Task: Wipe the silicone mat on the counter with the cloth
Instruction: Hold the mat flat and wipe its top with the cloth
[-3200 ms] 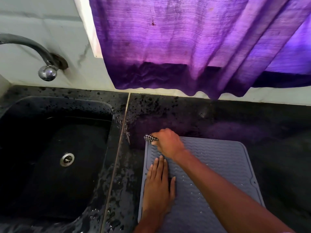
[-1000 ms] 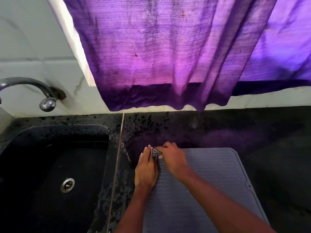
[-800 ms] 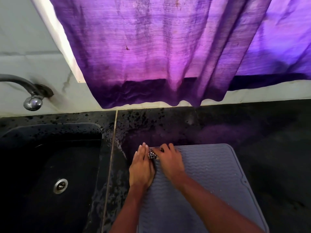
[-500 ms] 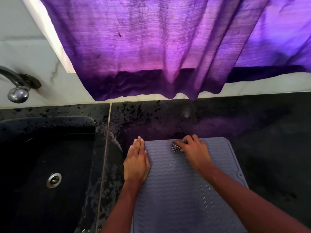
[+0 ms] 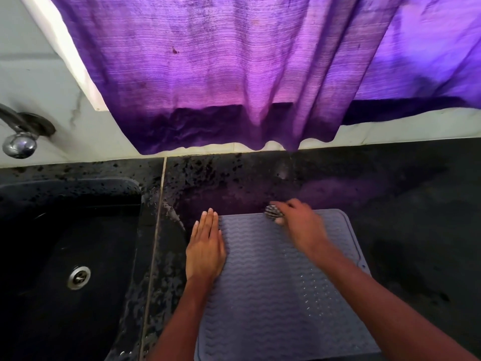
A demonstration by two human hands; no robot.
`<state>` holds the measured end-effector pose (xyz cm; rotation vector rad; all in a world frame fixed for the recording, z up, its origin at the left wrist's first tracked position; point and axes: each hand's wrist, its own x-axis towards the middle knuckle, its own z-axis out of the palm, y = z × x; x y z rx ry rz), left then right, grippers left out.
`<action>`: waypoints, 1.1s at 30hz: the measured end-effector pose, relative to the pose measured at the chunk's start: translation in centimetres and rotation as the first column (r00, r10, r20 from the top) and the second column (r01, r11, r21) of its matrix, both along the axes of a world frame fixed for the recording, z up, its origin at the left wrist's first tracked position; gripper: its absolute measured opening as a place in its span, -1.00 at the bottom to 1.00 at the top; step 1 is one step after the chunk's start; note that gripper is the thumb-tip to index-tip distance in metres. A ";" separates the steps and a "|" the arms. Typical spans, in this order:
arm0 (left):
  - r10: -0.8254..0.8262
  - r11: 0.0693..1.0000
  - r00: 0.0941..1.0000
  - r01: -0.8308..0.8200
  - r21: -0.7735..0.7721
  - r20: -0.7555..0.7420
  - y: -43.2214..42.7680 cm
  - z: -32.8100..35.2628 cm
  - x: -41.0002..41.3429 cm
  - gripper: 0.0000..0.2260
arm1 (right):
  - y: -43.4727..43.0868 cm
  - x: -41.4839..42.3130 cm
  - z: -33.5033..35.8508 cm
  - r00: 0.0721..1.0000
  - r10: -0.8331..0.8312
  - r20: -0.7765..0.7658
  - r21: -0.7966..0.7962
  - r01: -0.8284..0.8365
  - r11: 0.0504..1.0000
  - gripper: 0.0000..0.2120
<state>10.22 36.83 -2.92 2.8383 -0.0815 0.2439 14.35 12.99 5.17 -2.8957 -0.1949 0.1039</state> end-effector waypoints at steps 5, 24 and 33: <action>-0.016 0.995 1.000 0.015 -0.095 -0.010 0.0 0.1 0.2 -0.51 | 6.4 -0.8 -1.6 0.979 0.164 0.119 -0.044 -0.159 0.986 -0.66; 0.050 0.992 0.997 -0.055 -0.112 -0.050 -0.1 0.3 0.1 -0.52 | -10.9 -0.1 -2.2 0.986 0.126 0.107 -0.308 -0.088 0.947 -0.50; 0.051 0.995 0.998 -0.054 -0.089 -0.038 -0.2 0.1 0.1 -0.50 | -16.7 -0.4 -0.3 0.997 -0.079 -0.008 -0.290 0.073 0.954 -0.52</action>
